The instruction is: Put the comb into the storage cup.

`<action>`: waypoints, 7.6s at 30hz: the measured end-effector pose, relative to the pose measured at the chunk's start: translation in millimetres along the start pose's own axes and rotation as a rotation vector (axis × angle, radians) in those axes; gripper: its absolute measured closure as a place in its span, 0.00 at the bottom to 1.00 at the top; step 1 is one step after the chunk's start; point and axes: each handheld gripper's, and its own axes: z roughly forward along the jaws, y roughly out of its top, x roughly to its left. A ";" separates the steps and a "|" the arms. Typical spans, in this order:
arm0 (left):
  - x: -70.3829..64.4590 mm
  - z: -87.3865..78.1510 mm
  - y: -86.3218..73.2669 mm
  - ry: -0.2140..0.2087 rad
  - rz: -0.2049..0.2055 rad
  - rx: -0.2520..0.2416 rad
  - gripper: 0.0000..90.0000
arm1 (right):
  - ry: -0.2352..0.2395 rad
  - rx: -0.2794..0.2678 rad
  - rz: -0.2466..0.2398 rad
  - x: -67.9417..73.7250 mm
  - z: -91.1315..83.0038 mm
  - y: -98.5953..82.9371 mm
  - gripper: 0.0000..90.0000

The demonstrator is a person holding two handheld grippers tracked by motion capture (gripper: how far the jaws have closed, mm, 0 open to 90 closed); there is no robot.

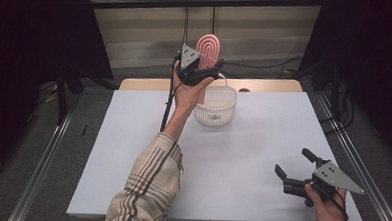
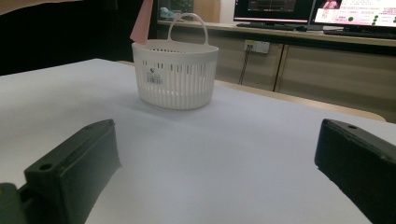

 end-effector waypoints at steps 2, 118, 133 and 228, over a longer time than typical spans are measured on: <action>-0.4 2.1 -2.1 -0.010 -0.005 0.003 0.22 | -0.001 0.001 0.001 0.0 0.1 0.0 0.00; 38.7 -17.1 -67.4 0.032 -0.089 0.266 0.15 | 0.007 0.021 -0.021 1.2 1.8 -0.8 0.00; 41.9 -29.1 -54.5 0.021 -0.071 0.249 0.12 | 0.010 0.031 -0.022 0.9 3.5 -1.4 0.00; 57.7 -54.9 -63.7 0.026 -0.127 0.142 0.01 | 0.005 0.020 -0.039 2.0 2.5 -0.5 0.00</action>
